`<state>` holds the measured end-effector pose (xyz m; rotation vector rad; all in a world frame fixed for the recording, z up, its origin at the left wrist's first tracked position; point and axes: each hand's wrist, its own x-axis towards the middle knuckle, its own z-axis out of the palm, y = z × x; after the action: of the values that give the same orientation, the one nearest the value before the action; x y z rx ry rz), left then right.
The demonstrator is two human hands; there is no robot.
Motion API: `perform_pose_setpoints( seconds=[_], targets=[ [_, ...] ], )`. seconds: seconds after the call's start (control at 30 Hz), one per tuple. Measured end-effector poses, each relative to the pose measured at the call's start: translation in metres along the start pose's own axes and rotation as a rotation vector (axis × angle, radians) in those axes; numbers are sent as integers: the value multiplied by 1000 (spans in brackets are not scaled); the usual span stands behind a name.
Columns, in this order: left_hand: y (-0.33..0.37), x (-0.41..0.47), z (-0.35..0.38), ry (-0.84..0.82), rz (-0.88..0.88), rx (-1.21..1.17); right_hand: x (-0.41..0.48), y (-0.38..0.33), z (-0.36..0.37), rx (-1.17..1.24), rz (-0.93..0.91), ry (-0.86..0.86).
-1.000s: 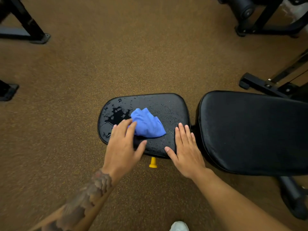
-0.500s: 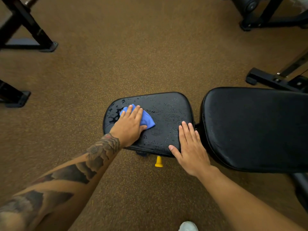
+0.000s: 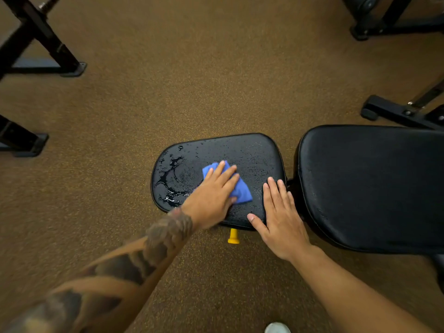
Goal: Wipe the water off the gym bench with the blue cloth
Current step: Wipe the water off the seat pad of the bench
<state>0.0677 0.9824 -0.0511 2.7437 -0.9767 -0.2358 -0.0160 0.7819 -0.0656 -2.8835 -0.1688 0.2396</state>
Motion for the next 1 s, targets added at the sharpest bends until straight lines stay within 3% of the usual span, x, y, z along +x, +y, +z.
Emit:
perform_pose_setpoints(
  seconds=[0.2, 0.37, 0.5, 0.67, 0.8, 0.9, 1.0],
  targets=[
    [-67, 48, -16, 23, -197, 0, -1, 0, 0, 6, -9, 21],
    [-83, -27, -13, 144, -426, -76, -1, 0, -2, 9, -7, 8],
    [-22, -61, 5, 119, -286, -11, -1, -2, -4, 40, 2, -3],
    [-14, 24, 5, 61, -96, 43, 0, -2, -2, 39, 9, 9],
    [-69, 71, -15, 37, -324, 29, 0, -3, -2, 37, 11, 16],
    [-101, 26, -16, 124, -512, 17, -1, -2, -2, 36, -3, 4],
    [-76, -34, -6, 198, -513, -8, -1, -3, -3, 42, 3, 4]
  ],
)
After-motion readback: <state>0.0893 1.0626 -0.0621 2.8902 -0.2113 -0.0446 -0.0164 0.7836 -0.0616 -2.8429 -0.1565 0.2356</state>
